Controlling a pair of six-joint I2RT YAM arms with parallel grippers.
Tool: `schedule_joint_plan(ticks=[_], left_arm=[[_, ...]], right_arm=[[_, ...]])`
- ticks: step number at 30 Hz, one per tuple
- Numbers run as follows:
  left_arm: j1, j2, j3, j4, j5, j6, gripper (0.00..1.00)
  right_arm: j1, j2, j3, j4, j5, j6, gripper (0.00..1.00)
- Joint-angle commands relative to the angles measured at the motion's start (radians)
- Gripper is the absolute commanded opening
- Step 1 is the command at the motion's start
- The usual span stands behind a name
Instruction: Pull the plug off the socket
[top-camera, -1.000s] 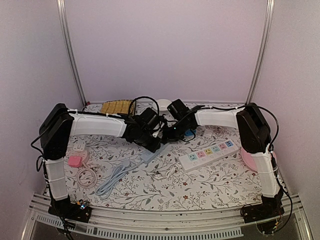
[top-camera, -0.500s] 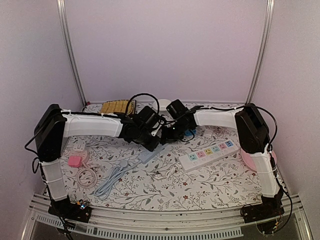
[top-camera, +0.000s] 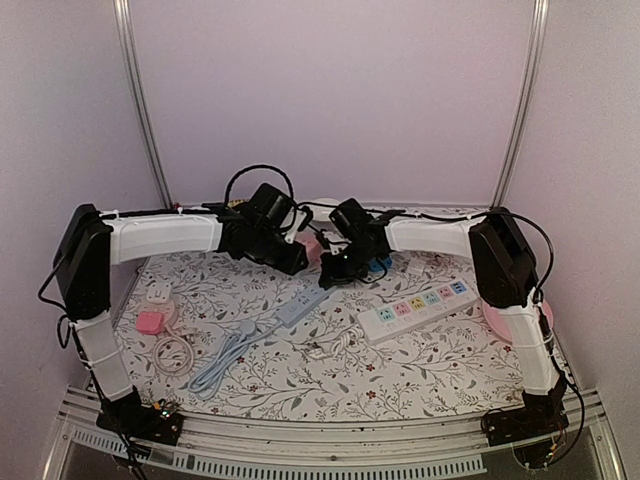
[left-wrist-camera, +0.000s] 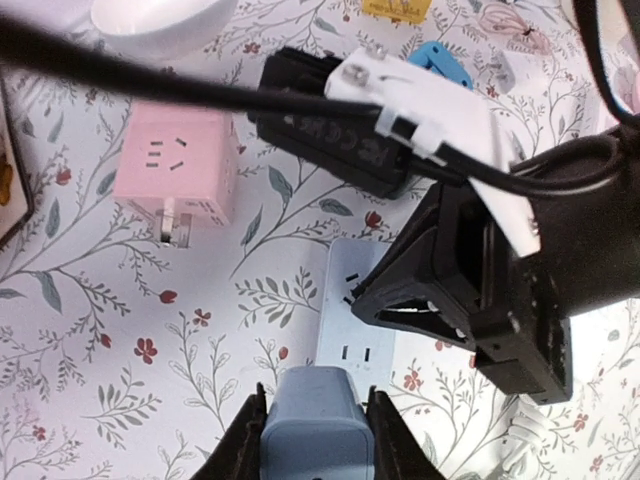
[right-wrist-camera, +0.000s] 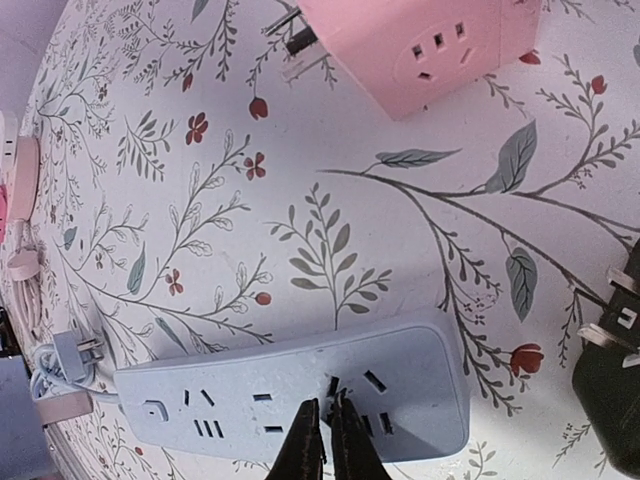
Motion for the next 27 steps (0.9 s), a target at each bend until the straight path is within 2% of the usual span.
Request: schedule_joint_plan(ticks=[1,4,10,21,23,27], left_arm=[[0.099,-0.023,-0.049,0.021,0.078,-0.112,0.08],[0.160,-0.018,-0.088,0.067,0.163,-0.168,0.10],[0.257,0.054,-0.098,0.128,0.295,-0.253,0.11],[0.290,0.198,-0.018,0.148,0.401,-0.277,0.20],[0.290,0.212,-0.002,0.141,0.396,-0.281,0.25],[0.294,0.211,0.004,0.121,0.346,-0.286,0.44]], right_arm=[[0.004,0.038,0.004,-0.158,0.103,-0.007,0.08],[0.001,-0.036,0.042,-0.136,0.118,-0.011,0.09],[-0.020,-0.157,0.051,-0.077,0.151,0.005,0.18],[-0.041,-0.421,-0.063,0.004,0.237,0.047,0.30],[-0.045,-0.475,-0.103,0.027,0.253,0.048,0.33],[-0.062,-0.553,-0.158,0.049,0.271,0.040,0.36]])
